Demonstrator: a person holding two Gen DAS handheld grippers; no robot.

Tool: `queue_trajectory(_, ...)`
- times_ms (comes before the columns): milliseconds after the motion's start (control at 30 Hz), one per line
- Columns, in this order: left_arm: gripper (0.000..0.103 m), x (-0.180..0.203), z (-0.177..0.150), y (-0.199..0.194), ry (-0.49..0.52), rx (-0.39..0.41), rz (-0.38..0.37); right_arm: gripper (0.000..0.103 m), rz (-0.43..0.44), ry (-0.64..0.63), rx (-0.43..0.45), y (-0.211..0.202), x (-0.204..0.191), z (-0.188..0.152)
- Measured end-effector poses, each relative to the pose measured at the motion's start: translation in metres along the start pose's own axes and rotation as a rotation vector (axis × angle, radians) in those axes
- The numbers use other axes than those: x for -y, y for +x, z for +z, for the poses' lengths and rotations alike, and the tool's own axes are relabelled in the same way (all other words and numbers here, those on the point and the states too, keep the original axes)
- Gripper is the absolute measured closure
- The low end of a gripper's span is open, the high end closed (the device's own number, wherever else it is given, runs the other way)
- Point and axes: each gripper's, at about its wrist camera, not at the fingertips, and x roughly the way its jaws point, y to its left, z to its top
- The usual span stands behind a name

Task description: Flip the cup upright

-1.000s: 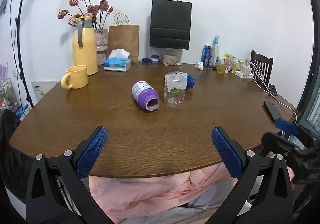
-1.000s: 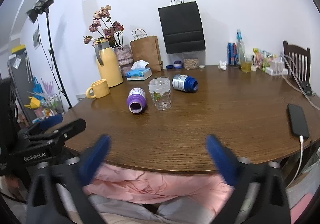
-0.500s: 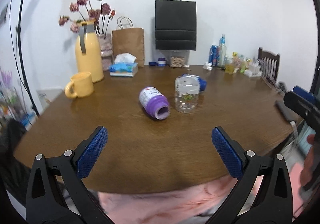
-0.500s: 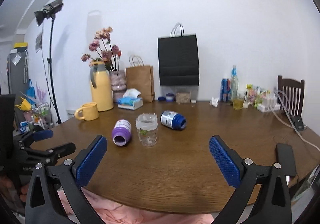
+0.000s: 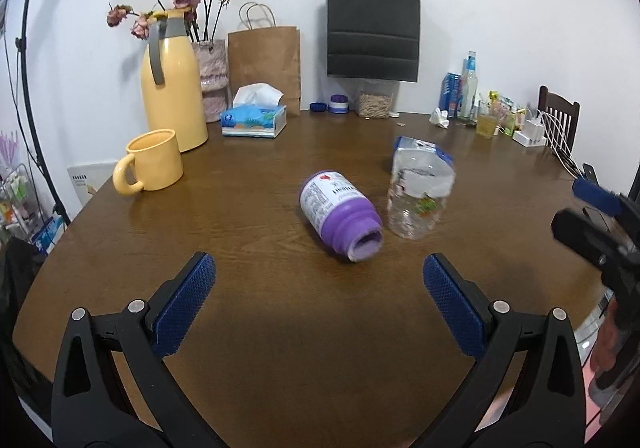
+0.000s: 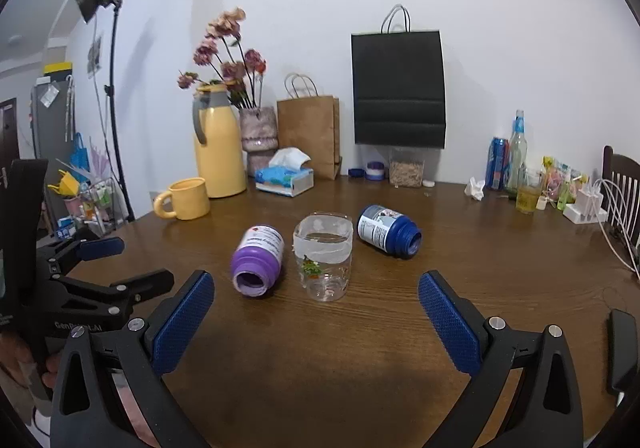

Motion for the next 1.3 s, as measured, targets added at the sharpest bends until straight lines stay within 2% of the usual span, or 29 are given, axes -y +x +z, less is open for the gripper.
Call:
queue_trajectory(167,0.000,-0.006,0.023,0.032,0.014,-0.010,-0.005,0.000,0.057,0.043,-0.078,0.040,0.006,0.007)
queue_trajectory(233,0.000,-0.011,0.038,0.053,0.008,-0.032,-0.049,0.000,0.113,0.051,-0.099,0.054,0.002,0.006)
queue_trajectory(300,0.001,-0.014,0.050,0.076,0.019,-0.077,-0.100,0.001,0.127,0.035,-0.116,0.064,-0.006,0.004)
queue_trajectory(367,0.002,-0.015,0.060,0.100,0.035,-0.124,-0.103,0.010,0.143,0.014,-0.135,0.078,-0.014,0.002)
queue_trajectory(400,0.003,-0.015,0.063,0.109,0.044,-0.142,-0.103,0.012,0.157,0.011,-0.149,0.085,-0.017,0.001)
queue_trajectory(433,0.009,-0.015,0.068,0.121,0.049,-0.154,-0.106,0.012,0.175,0.014,-0.169,0.094,-0.020,0.000)
queue_trajectory(500,0.010,-0.015,0.073,0.133,0.050,-0.160,-0.141,0.012,0.202,0.015,-0.176,0.102,-0.025,-0.001)
queue_trajectory(600,0.024,-0.020,0.078,0.157,0.032,-0.197,-0.151,0.012,0.211,-0.041,-0.186,0.118,-0.043,0.000)
queue_trajectory(667,0.039,-0.025,0.078,0.171,0.037,-0.228,-0.147,0.019,0.207,-0.093,-0.194,0.132,-0.055,0.000)
queue_trajectory(700,0.040,-0.029,0.075,0.175,0.027,-0.234,-0.156,0.021,0.199,-0.133,-0.213,0.144,-0.063,-0.001)
queue_trajectory(733,0.045,-0.035,0.072,0.176,0.016,-0.242,-0.159,0.029,0.185,-0.155,-0.230,0.153,-0.067,-0.002)
queue_trajectory(767,0.052,-0.038,0.072,0.177,0.015,-0.251,-0.150,0.043,0.181,-0.168,-0.265,0.163,-0.070,-0.003)
queue_trajectory(800,0.055,-0.043,0.068,0.176,0.017,-0.267,-0.129,0.048,0.203,-0.159,-0.297,0.173,-0.070,-0.003)
queue_trajectory(833,0.057,-0.048,0.067,0.171,0.017,-0.250,-0.113,0.050,0.246,-0.143,-0.294,0.175,-0.069,-0.001)
queue_trajectory(900,0.057,-0.060,0.067,0.162,0.012,-0.230,-0.076,0.050,0.282,-0.159,-0.305,0.180,-0.072,0.004)
queue_trajectory(1133,0.057,-0.106,0.057,0.135,-0.039,-0.183,0.016,0.052,0.416,-0.350,-0.332,0.204,-0.106,0.021)
queue_trajectory(1233,0.057,-0.120,0.057,0.130,-0.058,-0.196,0.095,0.052,0.380,-0.382,-0.312,0.219,-0.113,0.029)
queue_trajectory(1300,0.057,-0.128,0.053,0.127,-0.072,-0.206,0.119,0.052,0.365,-0.378,-0.316,0.226,-0.112,0.033)
